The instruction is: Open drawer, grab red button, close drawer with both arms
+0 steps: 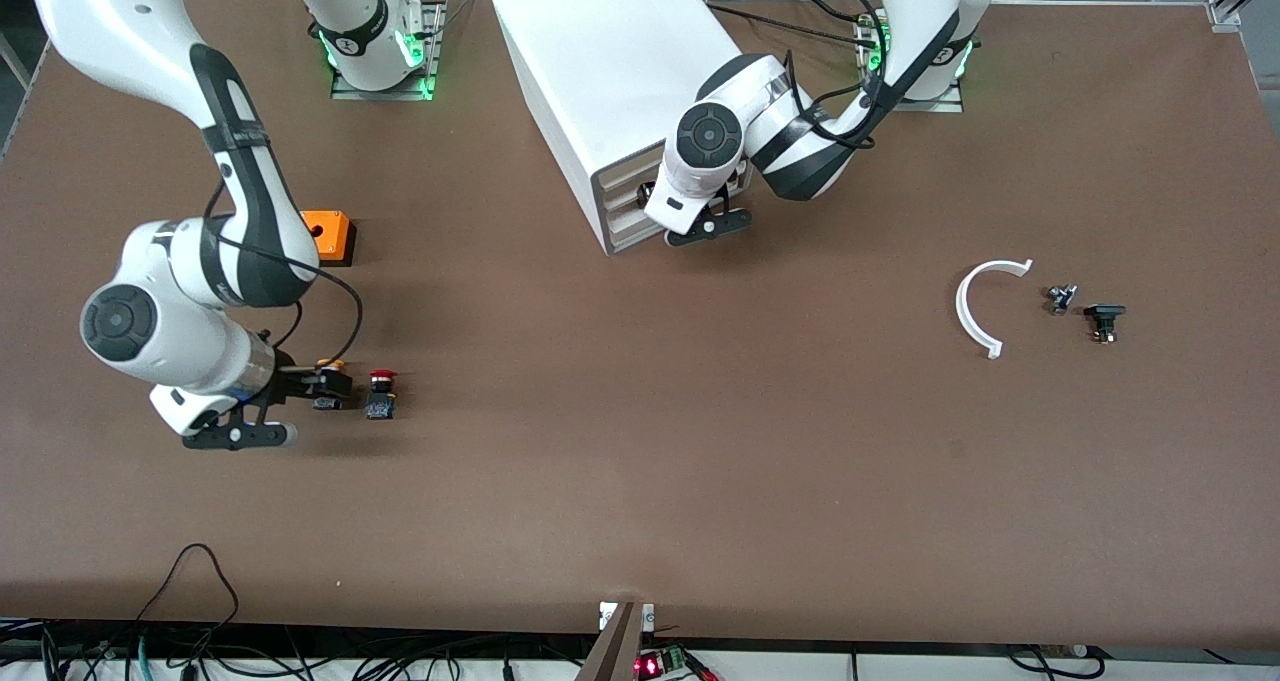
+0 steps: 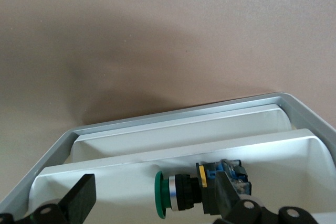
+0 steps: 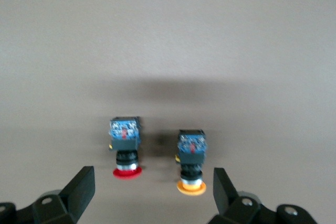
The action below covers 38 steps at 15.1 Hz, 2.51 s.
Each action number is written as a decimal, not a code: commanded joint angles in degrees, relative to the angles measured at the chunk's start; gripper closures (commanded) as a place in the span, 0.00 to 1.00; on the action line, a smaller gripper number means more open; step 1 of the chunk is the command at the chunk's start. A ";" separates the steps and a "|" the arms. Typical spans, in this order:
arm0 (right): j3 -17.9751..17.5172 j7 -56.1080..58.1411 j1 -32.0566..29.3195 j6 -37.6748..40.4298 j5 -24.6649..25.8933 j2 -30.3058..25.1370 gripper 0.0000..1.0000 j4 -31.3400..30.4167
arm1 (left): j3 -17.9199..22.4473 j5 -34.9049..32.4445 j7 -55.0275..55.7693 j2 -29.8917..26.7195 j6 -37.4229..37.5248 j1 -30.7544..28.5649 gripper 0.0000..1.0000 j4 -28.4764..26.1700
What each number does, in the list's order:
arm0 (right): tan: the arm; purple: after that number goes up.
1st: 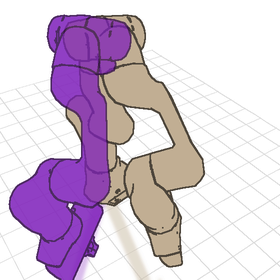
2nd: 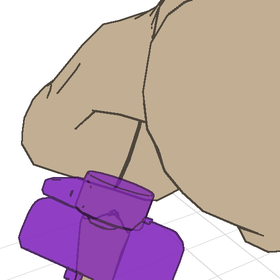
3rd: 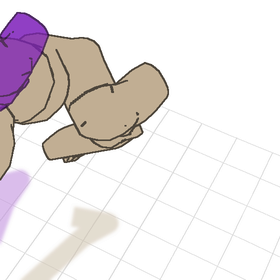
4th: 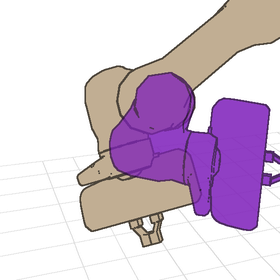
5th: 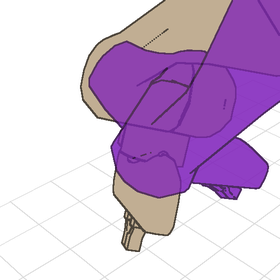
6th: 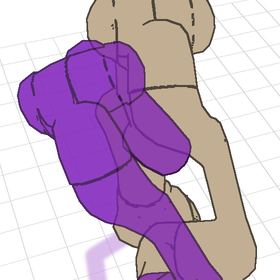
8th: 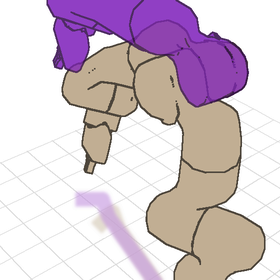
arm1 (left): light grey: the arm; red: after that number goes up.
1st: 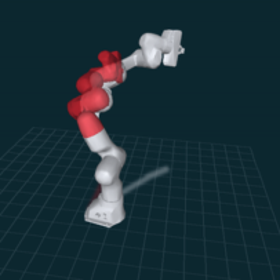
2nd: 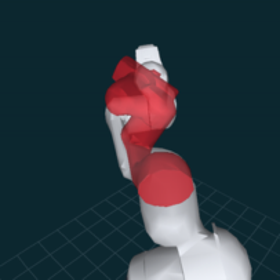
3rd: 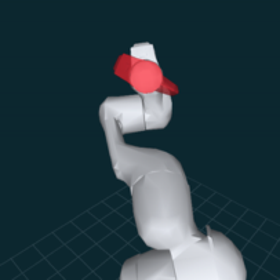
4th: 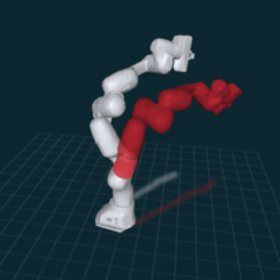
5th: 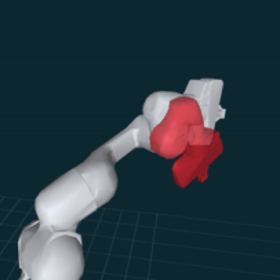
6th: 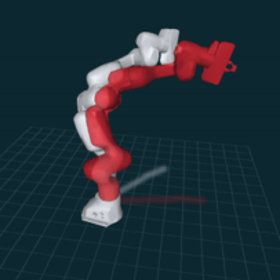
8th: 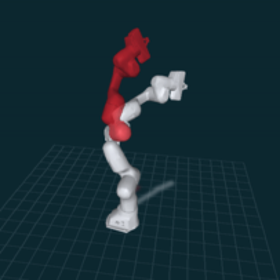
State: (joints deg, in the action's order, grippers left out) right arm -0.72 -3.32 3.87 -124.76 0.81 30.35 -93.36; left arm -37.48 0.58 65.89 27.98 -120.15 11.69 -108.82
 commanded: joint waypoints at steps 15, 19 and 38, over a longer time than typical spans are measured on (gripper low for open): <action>0.81 -2.83 -0.18 27.27 -0.54 -18.31 0.00 4.65 | -0.57 -10.14 -39.23 -6.63 27.76 -20.47 0.00 19.24; 0.89 -2.40 -0.18 34.47 -0.46 -18.23 0.00 12.13 | -0.48 -13.15 -51.62 -8.90 30.41 -23.72 0.00 23.38; 1.60 -1.78 -0.18 36.43 0.60 -27.10 0.00 6.87 | 39.77 0.39 -71.69 -30.19 25.30 -7.03 0.00 9.75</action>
State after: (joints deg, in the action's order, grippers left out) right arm 0.88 -5.53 3.87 -87.16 0.81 3.80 -85.37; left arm 1.40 0.55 -6.91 -1.93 -97.00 3.94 -99.04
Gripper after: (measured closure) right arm 0.000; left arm 0.000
